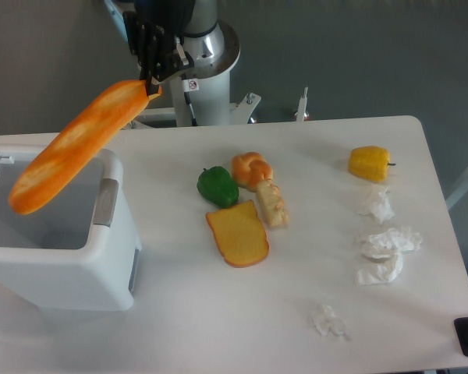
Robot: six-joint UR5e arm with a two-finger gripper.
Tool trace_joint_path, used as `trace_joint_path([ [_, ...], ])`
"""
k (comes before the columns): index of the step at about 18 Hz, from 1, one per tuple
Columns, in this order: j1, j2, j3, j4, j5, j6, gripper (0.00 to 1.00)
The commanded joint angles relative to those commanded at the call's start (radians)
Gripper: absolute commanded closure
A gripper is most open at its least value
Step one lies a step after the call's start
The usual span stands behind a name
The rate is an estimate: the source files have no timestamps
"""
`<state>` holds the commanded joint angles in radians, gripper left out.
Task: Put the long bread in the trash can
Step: 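Lower the hanging baguette slowly into the bin opening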
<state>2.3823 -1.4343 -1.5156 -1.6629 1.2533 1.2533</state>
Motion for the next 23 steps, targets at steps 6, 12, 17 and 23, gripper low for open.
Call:
trace_joint_path([
  [6, -0.003, 0.0, 0.0, -0.003, 0.009, -0.002, 1.0],
  [12, -0.069, -0.026, 0.012, -0.008, 0.109, 0.0, 1.0],
  [17, -0.074, -0.052, 0.061, -0.009, 0.109, -0.003, 1.0],
  [23, -0.094, -0.077, 0.084, -0.008, 0.107, -0.006, 1.0],
])
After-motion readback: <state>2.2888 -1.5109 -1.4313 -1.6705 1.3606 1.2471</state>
